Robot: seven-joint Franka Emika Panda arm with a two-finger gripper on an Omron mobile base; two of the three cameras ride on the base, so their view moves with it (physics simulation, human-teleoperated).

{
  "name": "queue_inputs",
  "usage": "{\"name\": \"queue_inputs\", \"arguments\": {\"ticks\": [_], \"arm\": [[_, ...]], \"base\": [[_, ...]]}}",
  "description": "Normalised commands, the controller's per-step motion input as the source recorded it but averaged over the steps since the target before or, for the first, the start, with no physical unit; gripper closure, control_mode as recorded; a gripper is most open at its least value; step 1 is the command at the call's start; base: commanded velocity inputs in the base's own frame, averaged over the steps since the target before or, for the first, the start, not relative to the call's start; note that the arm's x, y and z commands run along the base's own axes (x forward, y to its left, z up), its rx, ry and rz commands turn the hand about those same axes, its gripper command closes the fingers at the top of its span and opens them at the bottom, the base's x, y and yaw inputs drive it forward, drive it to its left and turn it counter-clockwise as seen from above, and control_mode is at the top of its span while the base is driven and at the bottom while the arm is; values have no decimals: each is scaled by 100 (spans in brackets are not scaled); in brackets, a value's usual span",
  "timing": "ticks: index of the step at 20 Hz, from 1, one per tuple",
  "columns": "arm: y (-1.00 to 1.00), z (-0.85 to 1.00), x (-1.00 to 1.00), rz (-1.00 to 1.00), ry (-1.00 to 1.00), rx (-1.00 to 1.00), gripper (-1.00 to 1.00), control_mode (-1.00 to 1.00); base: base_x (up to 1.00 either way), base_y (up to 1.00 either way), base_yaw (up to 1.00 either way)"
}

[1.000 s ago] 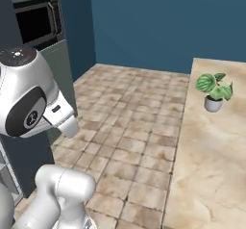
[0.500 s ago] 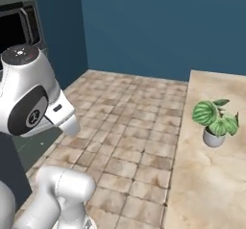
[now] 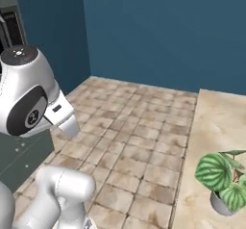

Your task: Take the bell pepper and mushroom out of the freezer and place them in the tupperware container on the counter. Then put the tupperware containing the vegetables back in the freezer.

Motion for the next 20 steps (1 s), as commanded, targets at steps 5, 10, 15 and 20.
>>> {"name": "queue_inputs", "arguments": {"ticks": [5,10,15,20], "arm": [[0,0,0,0,0,0,100,100],[0,0,0,0,0,0,100,100],[0,0,0,0,0,0,100,100],[0,0,0,0,0,0,100,100]], "base": [[77,1,53],[42,1,70],[32,11,72],[35,11,70]]}}
